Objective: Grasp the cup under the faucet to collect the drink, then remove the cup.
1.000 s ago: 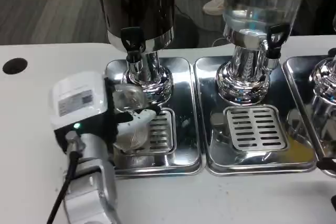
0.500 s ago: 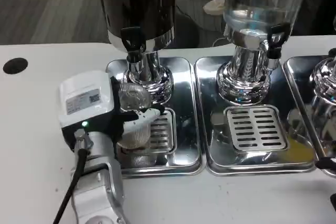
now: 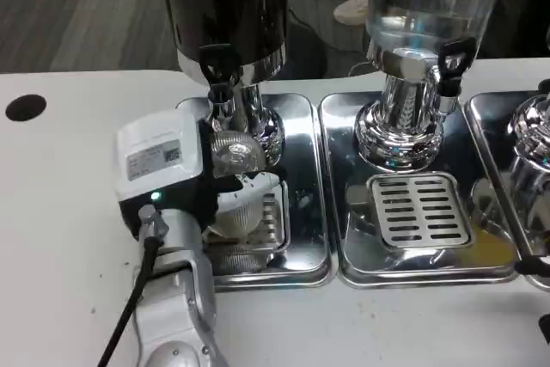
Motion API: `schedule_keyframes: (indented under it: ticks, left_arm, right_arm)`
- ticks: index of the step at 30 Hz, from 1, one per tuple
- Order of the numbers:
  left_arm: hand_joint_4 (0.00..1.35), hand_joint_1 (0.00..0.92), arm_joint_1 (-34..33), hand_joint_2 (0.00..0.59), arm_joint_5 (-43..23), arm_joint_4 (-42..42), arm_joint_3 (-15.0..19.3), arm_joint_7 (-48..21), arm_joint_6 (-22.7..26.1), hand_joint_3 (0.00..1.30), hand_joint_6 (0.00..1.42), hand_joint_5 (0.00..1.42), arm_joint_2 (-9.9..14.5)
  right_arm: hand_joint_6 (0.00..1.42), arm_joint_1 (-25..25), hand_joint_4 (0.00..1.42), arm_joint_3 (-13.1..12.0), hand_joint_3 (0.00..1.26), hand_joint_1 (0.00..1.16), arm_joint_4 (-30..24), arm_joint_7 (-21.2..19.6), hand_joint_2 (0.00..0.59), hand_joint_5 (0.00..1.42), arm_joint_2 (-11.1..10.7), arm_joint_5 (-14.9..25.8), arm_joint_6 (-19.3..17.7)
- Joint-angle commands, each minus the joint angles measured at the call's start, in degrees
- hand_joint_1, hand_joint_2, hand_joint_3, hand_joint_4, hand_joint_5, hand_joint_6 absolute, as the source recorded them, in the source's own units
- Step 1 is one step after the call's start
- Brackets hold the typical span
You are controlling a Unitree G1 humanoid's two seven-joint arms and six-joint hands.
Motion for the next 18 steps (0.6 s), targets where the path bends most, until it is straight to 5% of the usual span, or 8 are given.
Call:
schedule_keyframes:
  ticks: [1, 7, 18]
  left_arm:
    - [0.55, 0.227, -1.63, 0.078, -0.80, 1.09, -1.18, 0.45, 0.70, 0.43, 1.10, 0.84, 0.18]
    - [0.51, 0.110, -1.68, 0.047, -1.74, 0.56, -1.32, -1.06, 1.34, 0.36, 1.04, 0.80, 1.50]
    - [0.50, 0.099, -0.90, 0.046, -1.55, -2.97, -1.51, -2.85, 1.73, 0.36, 1.03, 0.79, 3.11]
  right_arm:
    - [0.08, -0.34, 0.22, -0.02, 0.31, 0.50, 0.75, 0.15, 0.392, 0.19, 0.02, 0.46, -0.34]
    - [0.08, -1.04, 0.22, 0.22, 0.31, 0.50, 1.27, 0.16, 0.392, 0.19, 0.10, 0.39, -0.42]
    - [0.10, -1.91, 0.22, 0.72, 0.32, 0.51, 1.33, 0.07, 0.399, 0.19, 0.44, 0.31, -0.15]
